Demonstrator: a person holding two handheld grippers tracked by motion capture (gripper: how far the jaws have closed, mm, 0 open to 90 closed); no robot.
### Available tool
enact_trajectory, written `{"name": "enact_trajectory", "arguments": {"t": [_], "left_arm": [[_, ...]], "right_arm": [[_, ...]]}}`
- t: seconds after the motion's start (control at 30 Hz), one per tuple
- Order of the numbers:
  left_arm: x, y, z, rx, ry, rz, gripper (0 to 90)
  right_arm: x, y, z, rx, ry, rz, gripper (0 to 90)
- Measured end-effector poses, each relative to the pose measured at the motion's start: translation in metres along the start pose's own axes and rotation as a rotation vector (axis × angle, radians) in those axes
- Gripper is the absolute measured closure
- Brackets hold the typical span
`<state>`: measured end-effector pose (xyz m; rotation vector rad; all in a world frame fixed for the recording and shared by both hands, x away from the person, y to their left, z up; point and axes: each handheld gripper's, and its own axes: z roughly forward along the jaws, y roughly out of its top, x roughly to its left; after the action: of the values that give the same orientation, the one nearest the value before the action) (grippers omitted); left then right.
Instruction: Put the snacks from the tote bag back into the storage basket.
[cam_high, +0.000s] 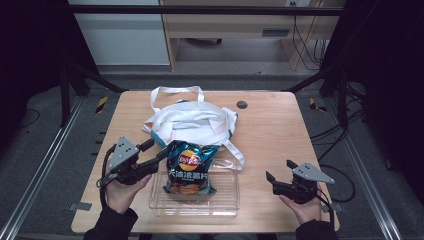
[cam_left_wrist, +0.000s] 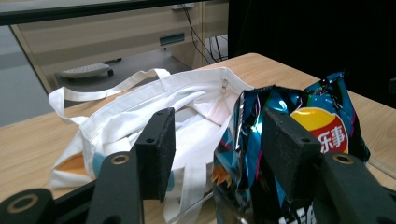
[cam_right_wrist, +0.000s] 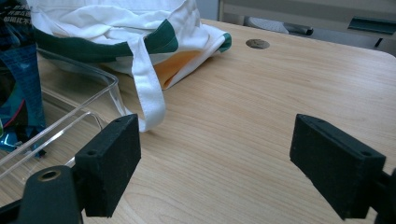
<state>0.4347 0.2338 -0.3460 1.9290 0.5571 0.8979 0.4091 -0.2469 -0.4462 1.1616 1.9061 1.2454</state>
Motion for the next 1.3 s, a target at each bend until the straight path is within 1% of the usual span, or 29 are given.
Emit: {"name": "enact_trajectory", "arguments": {"t": [0.13, 0.23, 0.37, 0.4, 0.43, 0.47, 0.53, 0.57, 0.67, 0.73, 0.8, 0.87, 0.9, 0.93, 1.0, 1.1, 1.13, 1.17, 1.23, 1.3], "left_arm": [[0.001, -0.009, -0.009, 0.018, 0.014, 0.006, 43.3], [0.001, -0.018, -0.012, 0.034, 0.015, 0.02, 41.3], [0.003, -0.035, -0.014, 0.047, 0.012, 0.019, 38.7], [0.002, -0.042, -0.014, 0.057, 0.018, 0.011, 38.3], [0.002, -0.042, -0.014, 0.057, 0.018, 0.011, 38.0], [0.002, -0.048, -0.014, 0.067, 0.016, 0.016, 38.0], [0.005, -0.056, -0.013, 0.078, 0.012, 0.046, 37.5], [0.006, -0.06, -0.014, 0.08, 0.016, 0.049, 36.4], [0.007, -0.075, -0.016, 0.096, 0.042, 0.034, 35.4], [0.008, -0.083, -0.018, 0.115, 0.055, 0.044, 34.6], [0.01, -0.091, -0.019, 0.131, 0.059, 0.036, 34.4], [0.012, -0.098, -0.018, 0.141, 0.068, 0.016, 34.0], [0.015, -0.104, -0.017, 0.139, 0.073, -0.006, 33.7], [0.015, -0.104, -0.017, 0.139, 0.073, -0.006, 33.3], [0.018, -0.109, -0.016, 0.145, 0.077, -0.005, 32.8], [0.024, -0.117, -0.016, 0.161, 0.083, 0.014, 32.3], [0.028, -0.121, -0.016, 0.167, 0.086, 0.005, 31.5], [0.028, -0.121, -0.016, 0.167, 0.086, 0.005, 31.3], [0.029, -0.126, -0.016, 0.177, 0.104, -0.025, 30.8], [0.029, -0.129, -0.015, 0.19, 0.114, -0.037, 30.6]], "right_arm": [[0.0, 0.0, -0.001, -0.003, -0.002, 0.005, 16.4], [-0.001, 0.0, -0.001, -0.003, -0.004, 0.006, 16.4], [-0.001, 0.0, -0.001, -0.003, -0.006, 0.006, 16.4], [-0.001, 0.0, -0.001, -0.003, -0.006, 0.006, 16.4], [-0.001, 0.0, -0.001, -0.003, -0.006, 0.007, 16.5], [-0.001, 0.0, -0.001, -0.003, -0.006, 0.007, 16.5], [-0.002, 0.0, -0.001, -0.003, -0.006, 0.007, 16.4], [-0.002, 0.0, -0.001, -0.003, -0.008, 0.007, 16.4], [-0.002, 0.0, -0.001, -0.002, -0.008, 0.007, 16.4], [-0.002, -0.001, -0.001, 0.001, -0.008, 0.002, 16.4], [-0.002, -0.001, -0.001, 0.002, -0.007, 0.003, 16.4], [-0.001, -0.001, -0.001, 0.002, -0.007, 0.003, 16.4], [-0.001, -0.001, -0.001, 0.003, -0.007, 0.003, 16.4], [-0.001, -0.001, -0.001, 0.003, -0.007, 0.003, 16.4], [-0.002, -0.001, -0.001, 0.005, -0.007, 0.006, 16.4], [-0.003, -0.002, 0.0, 0.008, -0.011, 0.009, 16.3], [-0.004, -0.003, 0.0, 0.01, -0.016, 0.011, 16.1], [-0.005, -0.003, 0.0, 0.01, -0.018, 0.013, 16.0], [-0.007, -0.003, -0.001, 0.009, -0.018, 0.025, 16.0], [-0.008, -0.003, -0.001, 0.007, -0.019, 0.027, 16.0]]}}
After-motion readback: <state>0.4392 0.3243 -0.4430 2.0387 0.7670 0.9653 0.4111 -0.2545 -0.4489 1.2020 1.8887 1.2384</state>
